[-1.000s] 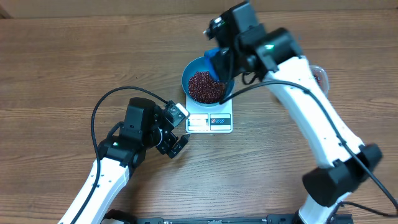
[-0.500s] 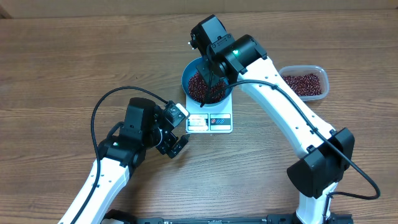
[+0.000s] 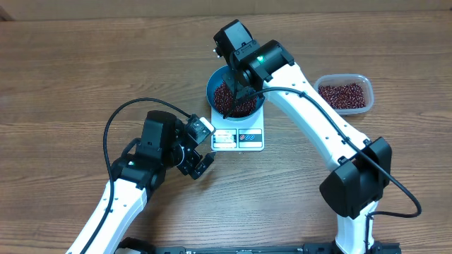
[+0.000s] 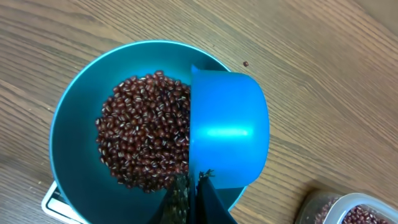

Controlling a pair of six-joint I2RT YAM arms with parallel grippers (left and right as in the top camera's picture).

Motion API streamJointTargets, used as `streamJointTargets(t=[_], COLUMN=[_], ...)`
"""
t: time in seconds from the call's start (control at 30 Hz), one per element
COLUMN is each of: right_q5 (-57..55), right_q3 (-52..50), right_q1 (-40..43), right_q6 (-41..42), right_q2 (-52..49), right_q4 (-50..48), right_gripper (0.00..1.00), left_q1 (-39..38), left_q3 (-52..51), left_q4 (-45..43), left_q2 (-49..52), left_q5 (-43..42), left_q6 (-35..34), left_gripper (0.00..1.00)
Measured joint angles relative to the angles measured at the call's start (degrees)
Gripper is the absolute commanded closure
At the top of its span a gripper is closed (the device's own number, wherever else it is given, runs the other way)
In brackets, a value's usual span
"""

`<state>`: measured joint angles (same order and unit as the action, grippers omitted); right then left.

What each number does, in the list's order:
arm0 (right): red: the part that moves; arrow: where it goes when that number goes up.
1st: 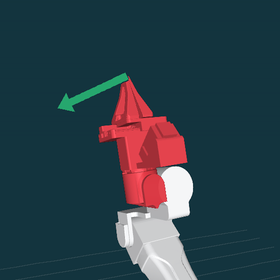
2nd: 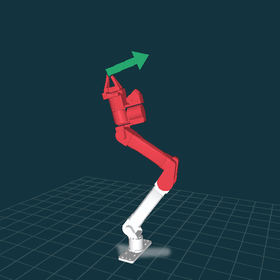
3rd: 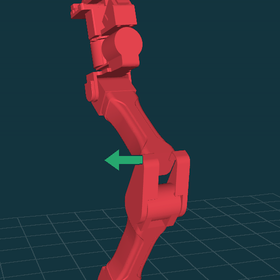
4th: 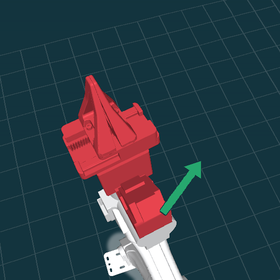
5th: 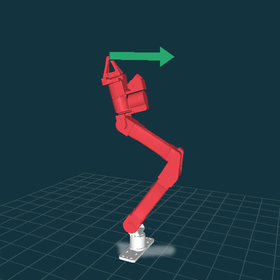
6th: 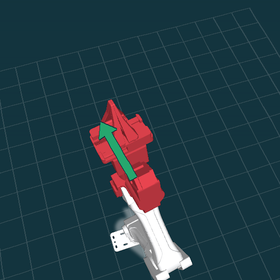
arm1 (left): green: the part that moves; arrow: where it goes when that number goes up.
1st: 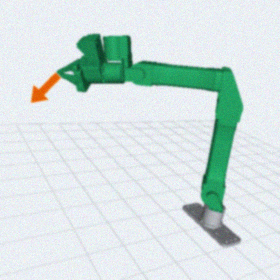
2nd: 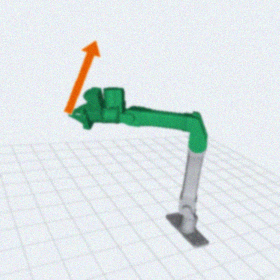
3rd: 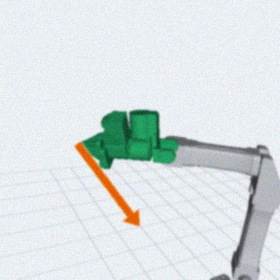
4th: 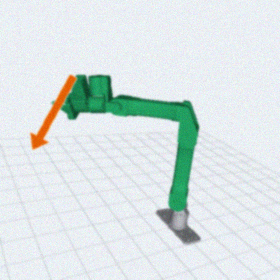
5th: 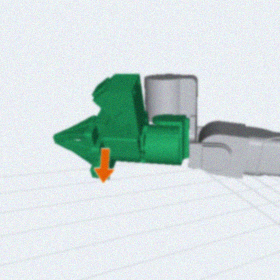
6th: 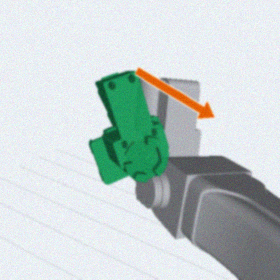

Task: Scoop item into bowl and weigh 150g on scale
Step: 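Dip the scoop into the bowl to scoop out some beans, then lift the scoop holding beans up out of the bowl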

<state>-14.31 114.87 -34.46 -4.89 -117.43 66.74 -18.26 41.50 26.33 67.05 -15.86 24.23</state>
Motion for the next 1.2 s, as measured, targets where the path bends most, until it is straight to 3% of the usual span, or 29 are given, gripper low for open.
streamJointTargets(t=[0.57,1.2], right_q5=[3.80,18.58], right_q3=[-1.07,-1.07], right_q1=[0.00,3.45], right_q6=[0.24,0.37], right_q2=[-2.12,-2.12], right_q4=[1.70,1.62], right_gripper=[0.96,0.96], left_q1=[0.00,0.00], left_q3=[0.00,0.00], left_q4=[0.00,0.00], left_q2=[0.00,0.00], left_q5=[0.00,-0.02], left_q6=[0.02,0.00], left_gripper=[0.00,0.00])
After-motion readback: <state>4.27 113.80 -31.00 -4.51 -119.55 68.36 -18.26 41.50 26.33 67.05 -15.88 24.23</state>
